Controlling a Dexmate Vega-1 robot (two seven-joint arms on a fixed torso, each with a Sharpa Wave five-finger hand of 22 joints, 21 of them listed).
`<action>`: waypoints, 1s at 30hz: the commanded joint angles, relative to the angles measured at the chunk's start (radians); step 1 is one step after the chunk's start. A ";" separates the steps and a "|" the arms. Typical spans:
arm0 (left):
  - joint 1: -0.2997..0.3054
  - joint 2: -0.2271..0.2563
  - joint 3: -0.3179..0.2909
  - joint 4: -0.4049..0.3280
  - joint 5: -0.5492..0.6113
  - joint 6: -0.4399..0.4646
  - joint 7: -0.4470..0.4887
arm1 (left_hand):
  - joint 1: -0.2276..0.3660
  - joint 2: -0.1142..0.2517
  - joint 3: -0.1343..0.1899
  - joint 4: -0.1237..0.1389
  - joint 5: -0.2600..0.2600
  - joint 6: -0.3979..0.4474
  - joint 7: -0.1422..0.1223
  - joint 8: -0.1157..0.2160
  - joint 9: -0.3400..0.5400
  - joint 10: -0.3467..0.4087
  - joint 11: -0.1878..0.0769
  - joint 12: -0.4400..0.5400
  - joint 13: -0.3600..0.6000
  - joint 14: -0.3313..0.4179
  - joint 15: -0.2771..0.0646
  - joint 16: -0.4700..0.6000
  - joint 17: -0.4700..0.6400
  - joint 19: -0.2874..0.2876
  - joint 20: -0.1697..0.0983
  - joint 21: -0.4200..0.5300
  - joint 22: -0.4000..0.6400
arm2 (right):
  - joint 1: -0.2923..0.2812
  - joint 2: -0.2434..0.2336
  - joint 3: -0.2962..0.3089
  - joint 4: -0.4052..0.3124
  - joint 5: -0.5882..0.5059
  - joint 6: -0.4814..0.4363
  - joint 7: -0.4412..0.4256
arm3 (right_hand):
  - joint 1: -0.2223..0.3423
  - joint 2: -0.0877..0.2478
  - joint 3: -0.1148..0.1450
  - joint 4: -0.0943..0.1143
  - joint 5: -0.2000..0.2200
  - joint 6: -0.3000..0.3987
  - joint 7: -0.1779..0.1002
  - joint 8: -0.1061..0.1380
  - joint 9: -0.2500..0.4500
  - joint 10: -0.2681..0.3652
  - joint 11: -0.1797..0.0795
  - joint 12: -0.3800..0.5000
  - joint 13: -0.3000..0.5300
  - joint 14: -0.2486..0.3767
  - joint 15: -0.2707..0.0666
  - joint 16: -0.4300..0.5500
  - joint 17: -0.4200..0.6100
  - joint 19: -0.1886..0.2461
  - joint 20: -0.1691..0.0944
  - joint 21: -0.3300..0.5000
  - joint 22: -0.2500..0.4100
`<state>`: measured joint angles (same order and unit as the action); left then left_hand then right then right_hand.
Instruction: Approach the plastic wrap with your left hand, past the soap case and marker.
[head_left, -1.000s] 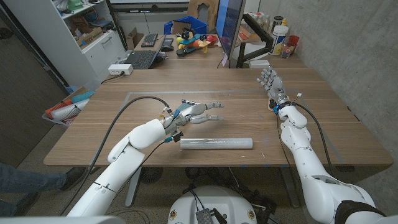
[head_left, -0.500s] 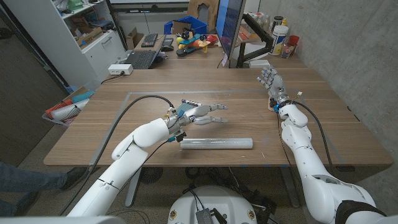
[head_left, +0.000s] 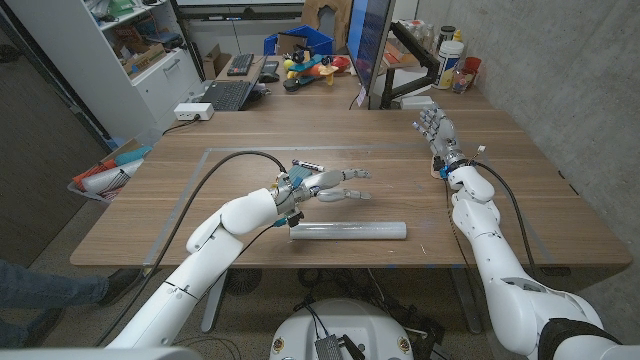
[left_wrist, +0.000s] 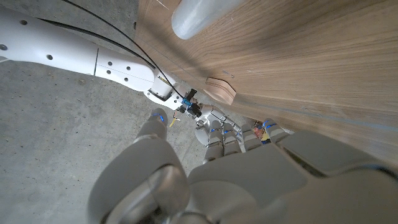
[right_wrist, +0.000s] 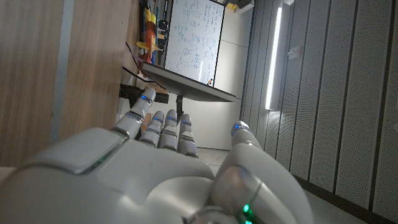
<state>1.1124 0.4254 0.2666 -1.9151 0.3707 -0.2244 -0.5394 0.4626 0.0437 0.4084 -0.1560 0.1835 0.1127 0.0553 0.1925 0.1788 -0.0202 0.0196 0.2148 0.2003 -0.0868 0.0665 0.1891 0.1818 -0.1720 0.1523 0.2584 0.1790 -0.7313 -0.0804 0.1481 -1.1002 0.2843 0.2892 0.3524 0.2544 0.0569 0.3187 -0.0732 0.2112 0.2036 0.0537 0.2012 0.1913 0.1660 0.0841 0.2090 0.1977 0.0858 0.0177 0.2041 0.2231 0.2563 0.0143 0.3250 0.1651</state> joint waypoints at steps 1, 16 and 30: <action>-0.026 0.007 0.025 0.023 0.017 -0.021 -0.019 | 0.015 0.001 0.004 -0.002 0.000 0.008 -0.001 0.004 0.005 -0.005 -0.009 0.004 0.001 -0.001 -0.003 0.001 -0.001 -0.016 0.005 -0.002 0.003 | 0.003 0.002 -0.002 0.009 -0.004 0.004 -0.001 | -0.003 -0.010 0.002 -0.005 0.004 0.007 -0.006 -0.004 -0.001 0.008 0.003 -0.001 0.002 0.007 0.001 0.006 -0.001 0.011 -0.001 -0.007 0.004; -0.070 0.018 0.058 0.050 0.028 -0.030 -0.069 | 0.021 0.001 0.005 -0.002 -0.001 0.013 -0.005 0.005 0.005 -0.003 -0.009 0.005 0.001 0.000 -0.004 0.001 -0.001 -0.009 0.003 -0.005 0.004 | 0.027 0.005 -0.004 0.046 -0.011 0.020 0.004 | -0.005 -0.009 0.001 -0.006 0.004 0.007 -0.006 -0.004 -0.001 0.006 0.000 -0.002 0.002 0.006 0.000 0.006 -0.002 0.014 -0.001 -0.014 0.004; -0.112 0.021 0.086 0.078 0.031 -0.046 -0.108 | 0.027 0.000 0.005 -0.001 -0.001 0.036 -0.006 0.011 0.005 0.009 -0.013 0.009 0.001 0.008 -0.008 0.004 -0.001 -0.004 0.003 -0.008 0.004 | 0.027 0.010 -0.001 0.051 -0.014 0.022 0.000 | -0.006 -0.008 0.001 -0.007 0.004 0.007 -0.006 -0.004 -0.001 0.008 0.001 -0.003 0.002 0.006 0.000 0.006 -0.002 0.015 -0.001 -0.019 0.004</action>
<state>1.0318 0.4420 0.3307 -1.8569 0.3965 -0.2576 -0.6130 0.4798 0.0450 0.4083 -0.1559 0.1835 0.1378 0.0517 0.1964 0.1788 -0.0092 0.0087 0.2186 0.2003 -0.0811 0.0608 0.1891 0.1818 -0.1720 0.1521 0.2512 0.1790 -0.7052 -0.0741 0.1455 -1.0533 0.2735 0.3104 0.3548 0.2492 0.0516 0.3160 -0.0758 0.2113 0.2036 0.0537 0.2012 0.1913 0.1679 0.0860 0.2090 0.1976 0.0858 0.0177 0.2041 0.2184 0.2654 0.0124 0.3095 0.1652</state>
